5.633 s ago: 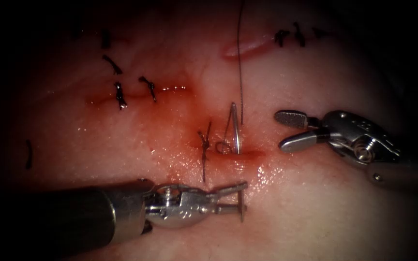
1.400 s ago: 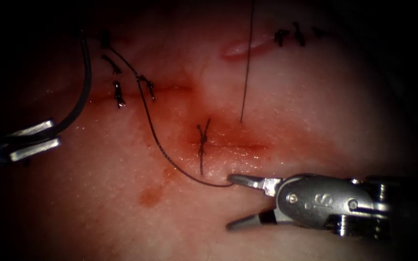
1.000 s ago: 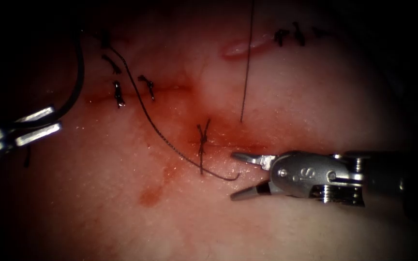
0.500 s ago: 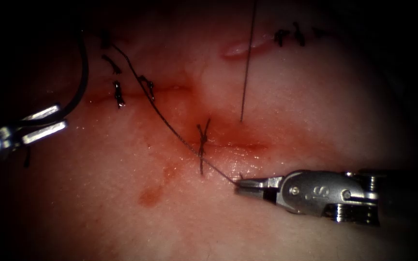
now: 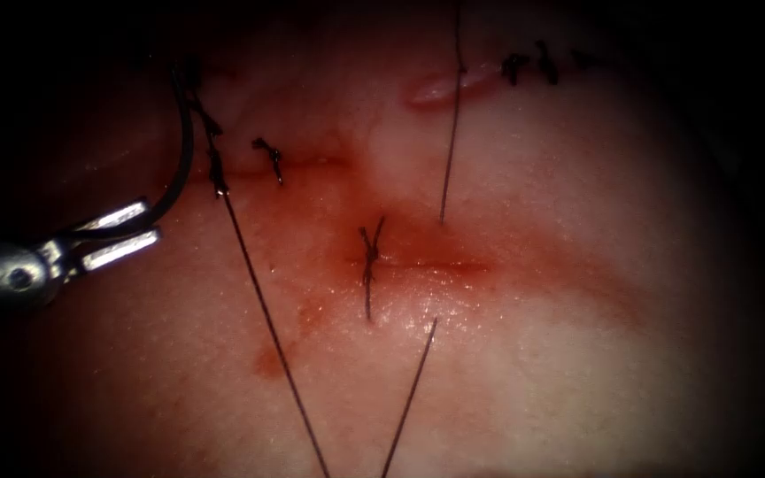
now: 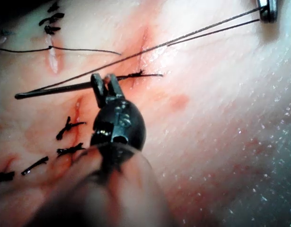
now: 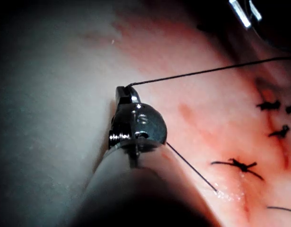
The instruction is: Wound Closure
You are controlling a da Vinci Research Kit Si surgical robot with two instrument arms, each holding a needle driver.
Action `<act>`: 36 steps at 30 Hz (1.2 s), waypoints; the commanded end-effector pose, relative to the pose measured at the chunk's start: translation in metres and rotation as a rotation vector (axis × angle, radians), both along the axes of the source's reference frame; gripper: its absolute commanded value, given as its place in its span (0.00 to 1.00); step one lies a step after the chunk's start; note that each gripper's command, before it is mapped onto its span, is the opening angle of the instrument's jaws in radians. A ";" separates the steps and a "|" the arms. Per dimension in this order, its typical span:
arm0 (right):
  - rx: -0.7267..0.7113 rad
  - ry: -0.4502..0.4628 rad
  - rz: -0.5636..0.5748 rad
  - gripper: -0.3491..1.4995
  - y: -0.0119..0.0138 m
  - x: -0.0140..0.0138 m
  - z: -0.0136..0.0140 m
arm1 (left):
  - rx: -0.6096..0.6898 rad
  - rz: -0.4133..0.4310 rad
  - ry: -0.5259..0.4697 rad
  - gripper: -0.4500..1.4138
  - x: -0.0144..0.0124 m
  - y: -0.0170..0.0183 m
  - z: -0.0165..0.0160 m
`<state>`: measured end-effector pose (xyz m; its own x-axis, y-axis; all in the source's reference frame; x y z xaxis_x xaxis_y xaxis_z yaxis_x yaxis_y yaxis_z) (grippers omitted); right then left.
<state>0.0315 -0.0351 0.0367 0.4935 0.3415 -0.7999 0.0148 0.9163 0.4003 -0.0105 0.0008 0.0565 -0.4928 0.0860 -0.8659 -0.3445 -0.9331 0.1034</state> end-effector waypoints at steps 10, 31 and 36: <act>-0.109 -0.029 0.151 0.85 0.0071 -0.0035 0.0068 | -0.095 -0.012 0.132 0.00 0.0045 0.0033 0.0018; -0.223 -0.174 0.121 0.00 0.0076 -0.0064 0.0172 | -0.112 -0.045 0.192 0.00 0.0053 0.0041 0.0050; -0.207 -0.253 0.087 0.00 0.0069 -0.0062 0.0135 | -0.116 -0.051 0.194 0.00 0.0049 0.0039 0.0052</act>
